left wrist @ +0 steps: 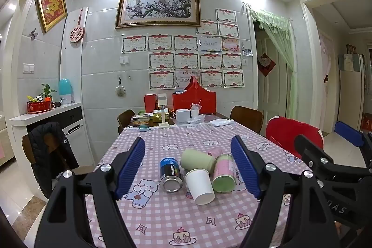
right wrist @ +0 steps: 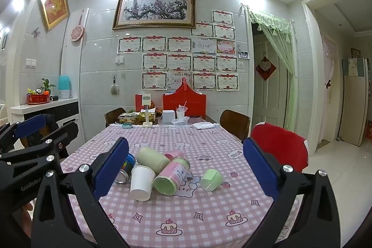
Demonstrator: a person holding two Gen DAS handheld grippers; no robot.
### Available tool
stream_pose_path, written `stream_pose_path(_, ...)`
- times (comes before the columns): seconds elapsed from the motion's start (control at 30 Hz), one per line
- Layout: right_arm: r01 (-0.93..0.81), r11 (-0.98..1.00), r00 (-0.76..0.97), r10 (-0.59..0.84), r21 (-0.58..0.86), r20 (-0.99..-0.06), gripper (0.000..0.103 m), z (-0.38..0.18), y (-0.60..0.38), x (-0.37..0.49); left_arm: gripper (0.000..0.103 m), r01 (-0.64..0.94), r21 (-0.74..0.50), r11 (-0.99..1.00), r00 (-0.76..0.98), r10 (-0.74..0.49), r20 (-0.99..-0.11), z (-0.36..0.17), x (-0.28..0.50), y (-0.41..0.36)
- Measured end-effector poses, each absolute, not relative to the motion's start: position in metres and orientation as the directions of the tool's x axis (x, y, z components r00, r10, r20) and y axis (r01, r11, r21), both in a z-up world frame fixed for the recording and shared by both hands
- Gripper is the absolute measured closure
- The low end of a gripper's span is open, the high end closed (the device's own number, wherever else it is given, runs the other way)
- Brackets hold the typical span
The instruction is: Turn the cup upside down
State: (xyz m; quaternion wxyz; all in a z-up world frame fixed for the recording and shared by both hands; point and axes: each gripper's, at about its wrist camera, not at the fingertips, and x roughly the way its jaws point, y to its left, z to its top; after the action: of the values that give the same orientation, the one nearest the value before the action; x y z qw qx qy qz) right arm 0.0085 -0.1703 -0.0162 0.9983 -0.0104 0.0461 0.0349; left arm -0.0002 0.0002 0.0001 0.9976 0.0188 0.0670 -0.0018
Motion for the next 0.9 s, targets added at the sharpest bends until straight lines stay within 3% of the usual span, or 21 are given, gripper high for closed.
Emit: stream_pose_path(0.9,-0.070,0.998,0.994,0.068,-0.010,-0.090,0.008,-0.0171,-0.1720,0.0078,0.028,-0.001,0.057,0.998,0.992,0.008,-0.129,0.0017,-0.0036,-0.0044)
